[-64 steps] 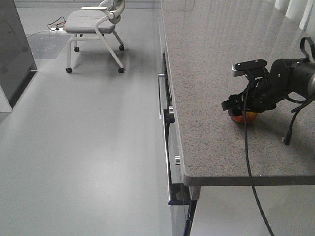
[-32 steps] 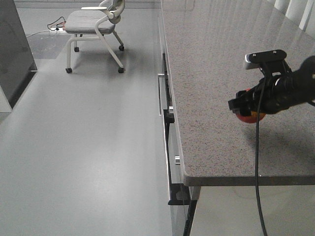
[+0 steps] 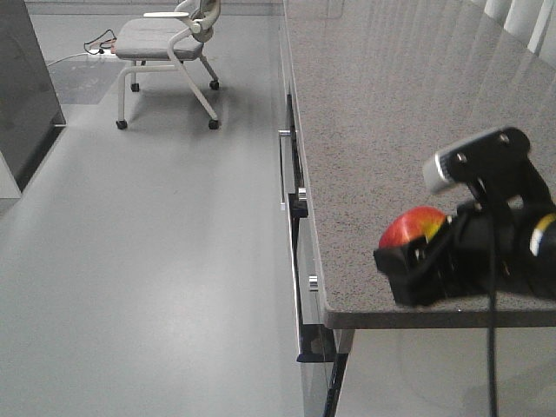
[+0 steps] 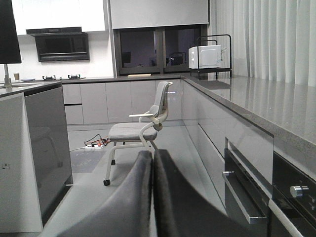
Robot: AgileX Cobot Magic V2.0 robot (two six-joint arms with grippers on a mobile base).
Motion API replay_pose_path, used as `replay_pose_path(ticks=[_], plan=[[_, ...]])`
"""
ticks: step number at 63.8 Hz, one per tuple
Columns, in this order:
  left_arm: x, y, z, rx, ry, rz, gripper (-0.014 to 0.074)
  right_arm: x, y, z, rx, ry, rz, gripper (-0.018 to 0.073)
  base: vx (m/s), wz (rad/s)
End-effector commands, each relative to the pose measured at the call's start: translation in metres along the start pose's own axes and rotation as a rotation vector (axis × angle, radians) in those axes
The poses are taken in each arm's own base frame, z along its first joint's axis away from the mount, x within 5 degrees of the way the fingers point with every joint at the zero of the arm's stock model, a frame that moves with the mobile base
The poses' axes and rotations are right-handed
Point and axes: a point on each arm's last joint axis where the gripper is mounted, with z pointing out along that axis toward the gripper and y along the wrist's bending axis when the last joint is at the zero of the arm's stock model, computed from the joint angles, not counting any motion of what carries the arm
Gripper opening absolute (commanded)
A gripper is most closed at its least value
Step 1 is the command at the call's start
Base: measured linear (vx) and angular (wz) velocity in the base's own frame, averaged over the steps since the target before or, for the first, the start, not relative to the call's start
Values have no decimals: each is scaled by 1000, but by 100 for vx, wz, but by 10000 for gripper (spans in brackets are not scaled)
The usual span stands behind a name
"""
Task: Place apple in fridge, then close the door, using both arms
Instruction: 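Lift the apple off the counter with the right gripper toward the robot, then turn the base away from the counter holding the apple in the right gripper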
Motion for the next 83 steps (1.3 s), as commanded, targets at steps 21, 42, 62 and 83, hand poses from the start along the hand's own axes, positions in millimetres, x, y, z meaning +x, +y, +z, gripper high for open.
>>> replay_pose_path(ticks=[21,42,62,83], plan=[[0,0,-1,4,-64,-14,-6,50,36,-78,-144,-200,-58,387,0,0],[0,0,-1,4,-64,-14,-6,79,42,-123,-205,-230,-79,387,0,0],[0,0,-1,4,-64,-14,-6,84,43,-132,-217,-255,-79,387,0,0],[0,0,-1,4,-64,-14,-6,84,43,-132,-217,-255,-82,387,0,0]])
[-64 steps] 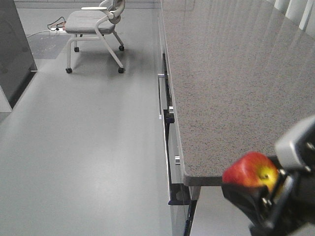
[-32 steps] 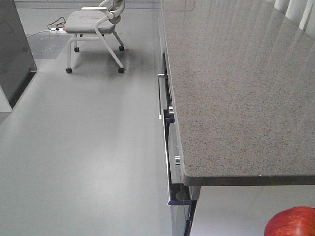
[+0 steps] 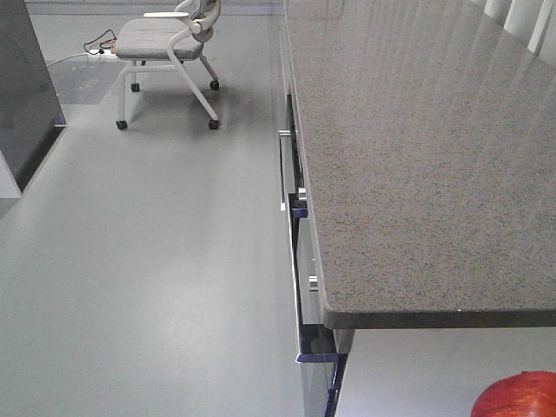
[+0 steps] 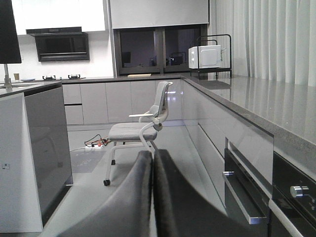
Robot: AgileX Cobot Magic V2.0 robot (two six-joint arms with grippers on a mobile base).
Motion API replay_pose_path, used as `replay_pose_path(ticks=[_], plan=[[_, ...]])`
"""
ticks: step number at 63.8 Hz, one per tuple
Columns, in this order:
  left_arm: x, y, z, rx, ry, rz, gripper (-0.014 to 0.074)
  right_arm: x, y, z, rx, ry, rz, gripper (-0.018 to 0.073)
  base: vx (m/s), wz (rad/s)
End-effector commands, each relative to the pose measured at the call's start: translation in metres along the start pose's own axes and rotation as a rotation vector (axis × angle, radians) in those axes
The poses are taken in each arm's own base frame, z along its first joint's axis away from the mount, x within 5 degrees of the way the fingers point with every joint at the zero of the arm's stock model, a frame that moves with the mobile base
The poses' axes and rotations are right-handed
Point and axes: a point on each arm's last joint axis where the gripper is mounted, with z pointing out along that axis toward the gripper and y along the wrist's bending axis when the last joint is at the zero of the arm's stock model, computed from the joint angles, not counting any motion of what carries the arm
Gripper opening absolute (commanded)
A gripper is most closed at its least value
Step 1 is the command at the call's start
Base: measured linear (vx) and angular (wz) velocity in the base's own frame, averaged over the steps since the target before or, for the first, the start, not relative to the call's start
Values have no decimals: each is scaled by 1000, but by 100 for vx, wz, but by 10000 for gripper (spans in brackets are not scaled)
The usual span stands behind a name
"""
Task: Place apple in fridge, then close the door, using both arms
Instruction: 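Turn the base away from the counter holding the apple in the right gripper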
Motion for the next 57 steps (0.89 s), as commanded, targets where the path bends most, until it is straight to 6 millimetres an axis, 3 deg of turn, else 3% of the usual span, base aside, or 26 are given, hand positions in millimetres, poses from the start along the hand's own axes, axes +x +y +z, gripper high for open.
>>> replay_pose_path(ticks=[1,57], plan=[[0,0,-1,4,-64,-14,-6,-13,0,-5,8,-88,-2,387,0,0],[0,0,-1,4,-64,-14,-6,-13,0,-5,8,-88,-2,387,-1,4]])
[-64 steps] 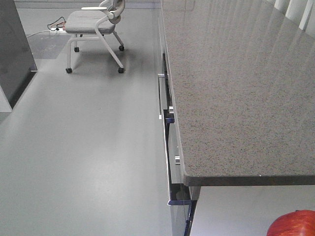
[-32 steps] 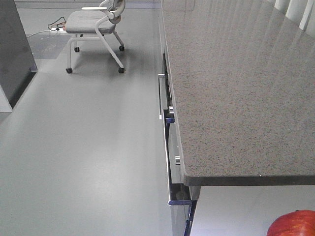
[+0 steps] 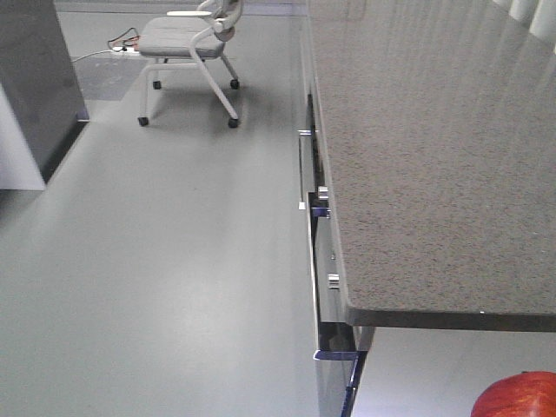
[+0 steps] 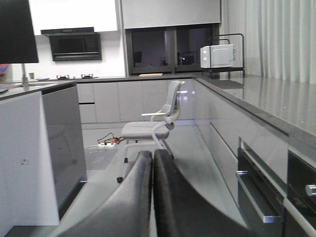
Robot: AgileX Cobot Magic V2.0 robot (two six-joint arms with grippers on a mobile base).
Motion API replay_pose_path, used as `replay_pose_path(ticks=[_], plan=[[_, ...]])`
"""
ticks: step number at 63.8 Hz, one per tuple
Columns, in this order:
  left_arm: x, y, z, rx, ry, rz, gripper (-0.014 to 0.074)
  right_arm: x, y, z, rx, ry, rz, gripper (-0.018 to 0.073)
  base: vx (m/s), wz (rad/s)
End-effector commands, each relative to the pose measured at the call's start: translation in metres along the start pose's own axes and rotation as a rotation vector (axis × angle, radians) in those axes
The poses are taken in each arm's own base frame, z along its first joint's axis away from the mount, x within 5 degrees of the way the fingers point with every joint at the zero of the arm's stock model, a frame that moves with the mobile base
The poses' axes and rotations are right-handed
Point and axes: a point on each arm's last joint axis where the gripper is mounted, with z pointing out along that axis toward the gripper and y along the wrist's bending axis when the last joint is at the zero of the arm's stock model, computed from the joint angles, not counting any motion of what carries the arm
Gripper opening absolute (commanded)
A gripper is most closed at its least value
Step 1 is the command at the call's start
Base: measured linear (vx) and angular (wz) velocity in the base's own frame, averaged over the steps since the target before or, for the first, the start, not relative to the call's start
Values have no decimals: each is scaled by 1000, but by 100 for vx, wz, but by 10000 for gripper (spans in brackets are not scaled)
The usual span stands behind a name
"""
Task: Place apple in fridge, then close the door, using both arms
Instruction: 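Turn the base away from the counter holding the apple in the right gripper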
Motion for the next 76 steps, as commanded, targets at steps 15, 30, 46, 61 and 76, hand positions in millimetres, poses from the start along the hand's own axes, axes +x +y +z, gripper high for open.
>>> replay_pose_path(ticks=[15,30,46,61,76], plan=[[0,0,-1,4,-64,-14,-6,-13,0,-5,8,-88,-2,387,-3,31],[0,0,-1,4,-64,-14,-6,-13,0,-5,8,-88,-2,387,-2,51],[0,0,-1,4,-64,-14,-6,-13,0,-5,8,-88,-2,387,-2,60],[0,0,-1,4,-64,-14,-6,-13,0,-4,7,-83,-2,387,-3,58],[0,0,-1,4,-64,-14,-6,-12,0,-4,5,-78,-2,387,-4,55]])
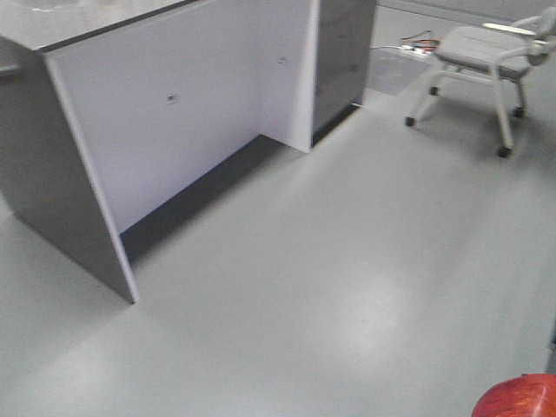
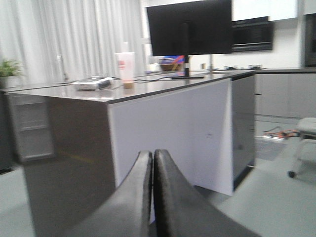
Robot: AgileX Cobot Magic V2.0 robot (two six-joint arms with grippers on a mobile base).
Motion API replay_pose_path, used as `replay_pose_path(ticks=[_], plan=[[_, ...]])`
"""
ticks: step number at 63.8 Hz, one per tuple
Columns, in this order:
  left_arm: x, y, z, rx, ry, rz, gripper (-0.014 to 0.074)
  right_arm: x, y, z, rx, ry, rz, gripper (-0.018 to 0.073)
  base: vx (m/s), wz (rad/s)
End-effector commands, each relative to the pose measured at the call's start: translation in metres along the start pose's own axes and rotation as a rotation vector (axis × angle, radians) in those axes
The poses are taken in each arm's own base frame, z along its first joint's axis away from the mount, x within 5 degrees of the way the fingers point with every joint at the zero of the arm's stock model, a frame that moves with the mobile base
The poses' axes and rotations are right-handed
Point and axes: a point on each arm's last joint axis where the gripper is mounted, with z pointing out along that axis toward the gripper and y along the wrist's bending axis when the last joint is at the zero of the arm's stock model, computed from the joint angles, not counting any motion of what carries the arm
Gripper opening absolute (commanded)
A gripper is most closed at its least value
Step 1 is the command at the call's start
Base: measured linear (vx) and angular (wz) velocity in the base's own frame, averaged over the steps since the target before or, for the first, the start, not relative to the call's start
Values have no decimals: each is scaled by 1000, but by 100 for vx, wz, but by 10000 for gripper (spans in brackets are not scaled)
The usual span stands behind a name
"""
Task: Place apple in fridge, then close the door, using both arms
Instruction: 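Turn the base away from the counter holding the apple in the right gripper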
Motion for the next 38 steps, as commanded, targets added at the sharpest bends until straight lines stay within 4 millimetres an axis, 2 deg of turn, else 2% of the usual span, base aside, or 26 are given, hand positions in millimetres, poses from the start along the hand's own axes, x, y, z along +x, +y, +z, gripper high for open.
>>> replay_pose_path(ticks=[1,38], plan=[[0,0,-1,4,-64,-14,-6,-13,0,-5,8,-86,-2,387,-4,56],[0,0,-1,4,-64,-14,-6,-13,0,-5,8,-86,-2,387,-5,63]])
